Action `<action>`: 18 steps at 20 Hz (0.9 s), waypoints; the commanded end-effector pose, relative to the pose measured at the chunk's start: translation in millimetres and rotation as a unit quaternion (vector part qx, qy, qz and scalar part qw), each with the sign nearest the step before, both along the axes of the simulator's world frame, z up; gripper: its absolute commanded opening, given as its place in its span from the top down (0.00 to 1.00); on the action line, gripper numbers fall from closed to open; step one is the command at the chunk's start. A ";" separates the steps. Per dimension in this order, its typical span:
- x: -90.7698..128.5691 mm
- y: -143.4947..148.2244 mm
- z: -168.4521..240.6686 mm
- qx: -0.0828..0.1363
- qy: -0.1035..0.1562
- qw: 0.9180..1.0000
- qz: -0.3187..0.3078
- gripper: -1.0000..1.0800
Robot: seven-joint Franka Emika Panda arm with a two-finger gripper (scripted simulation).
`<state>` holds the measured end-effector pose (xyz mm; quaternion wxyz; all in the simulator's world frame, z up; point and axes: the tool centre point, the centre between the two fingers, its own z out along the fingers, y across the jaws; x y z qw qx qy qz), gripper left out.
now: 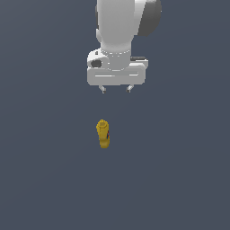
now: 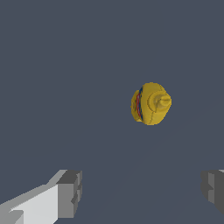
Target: Pick up the object and move it to a goal position.
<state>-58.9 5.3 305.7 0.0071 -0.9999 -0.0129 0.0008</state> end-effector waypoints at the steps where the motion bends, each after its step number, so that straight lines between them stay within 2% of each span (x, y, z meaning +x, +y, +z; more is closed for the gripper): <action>1: 7.9 -6.2 -8.2 0.000 0.000 1.000 -0.003 0.04; 10: 46.9 -40.9 -54.8 -0.003 0.000 1.000 -0.019 0.04; 18: 64.1 -60.6 -81.8 -0.007 -0.001 1.000 -0.026 0.04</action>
